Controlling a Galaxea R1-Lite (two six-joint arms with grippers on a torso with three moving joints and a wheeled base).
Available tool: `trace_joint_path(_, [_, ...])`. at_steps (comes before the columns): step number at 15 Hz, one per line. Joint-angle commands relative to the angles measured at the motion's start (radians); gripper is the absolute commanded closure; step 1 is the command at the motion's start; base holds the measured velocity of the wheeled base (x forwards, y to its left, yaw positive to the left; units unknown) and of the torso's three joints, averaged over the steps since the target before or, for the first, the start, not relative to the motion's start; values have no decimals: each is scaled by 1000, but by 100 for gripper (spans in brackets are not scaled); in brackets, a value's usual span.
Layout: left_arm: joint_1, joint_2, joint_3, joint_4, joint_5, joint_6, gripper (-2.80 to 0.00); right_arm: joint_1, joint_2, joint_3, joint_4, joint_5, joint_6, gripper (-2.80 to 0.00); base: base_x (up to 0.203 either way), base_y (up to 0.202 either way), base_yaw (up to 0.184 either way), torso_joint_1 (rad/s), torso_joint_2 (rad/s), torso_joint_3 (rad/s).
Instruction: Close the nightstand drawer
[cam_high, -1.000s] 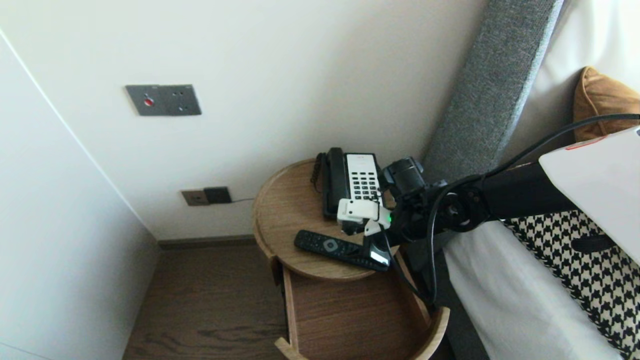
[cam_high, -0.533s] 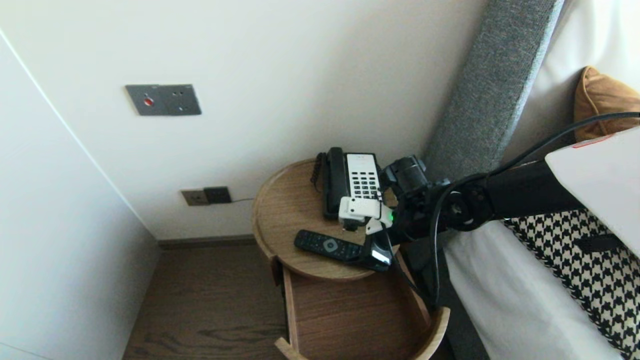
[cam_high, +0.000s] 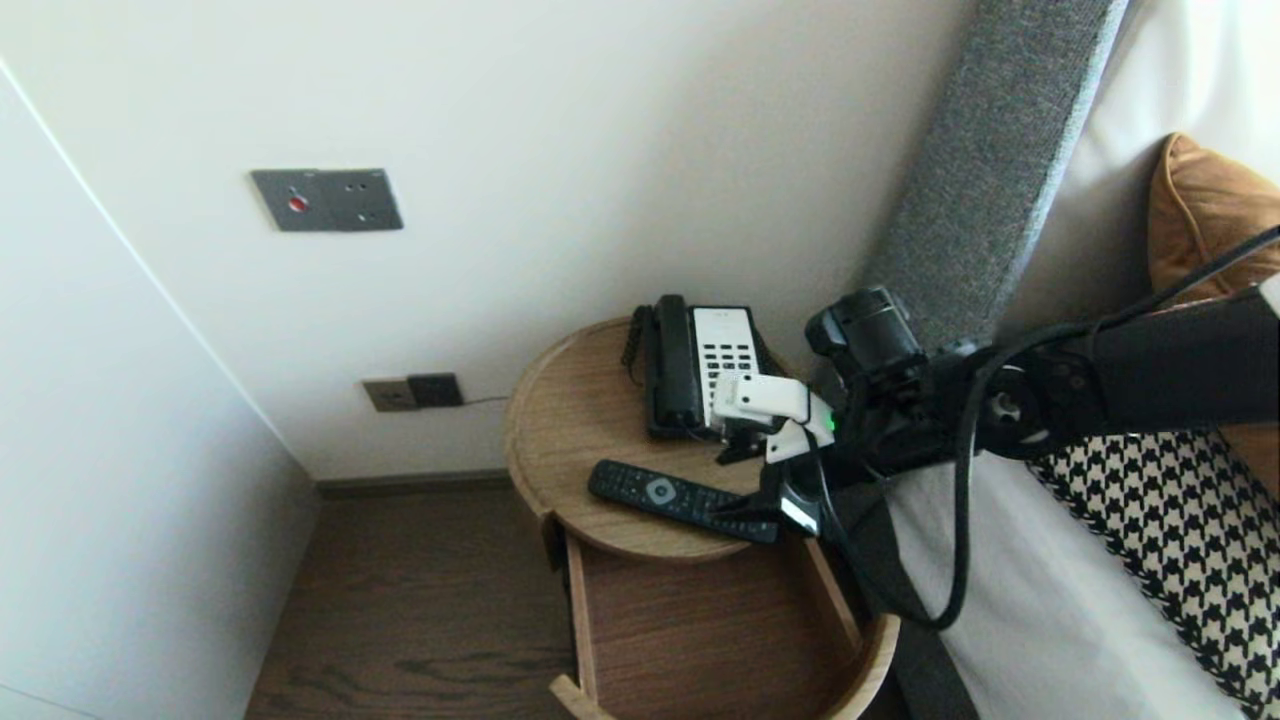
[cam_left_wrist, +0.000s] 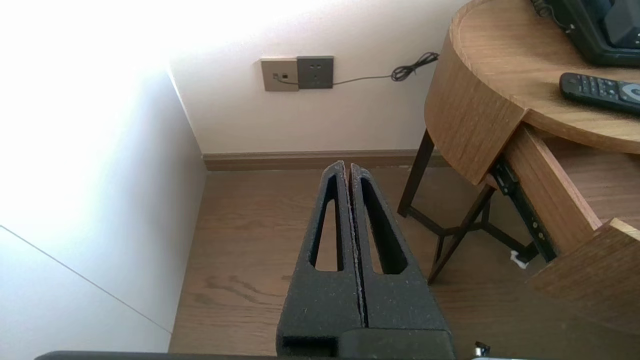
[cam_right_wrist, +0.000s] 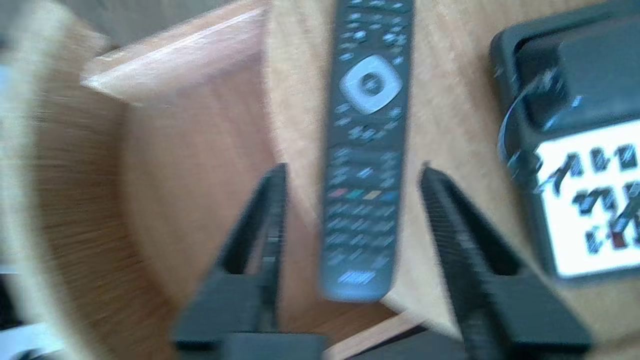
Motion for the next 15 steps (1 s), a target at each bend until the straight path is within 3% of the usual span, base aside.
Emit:
trace_joint_path(1, [0, -2, 0, -1, 0, 0, 0, -6, -106, 65, 6, 9, 53, 0, 0, 0, 0, 0, 0, 0])
trace_joint_path(7, [0, -2, 0, -1, 0, 0, 0, -69, -346, 245, 89, 79, 353, 0, 0, 0, 0, 0, 0, 0])
trace_joint_path(15, [0, -2, 0, -1, 0, 0, 0, -196, -625, 615, 90, 139, 621, 0, 0, 0, 0, 0, 0, 0])
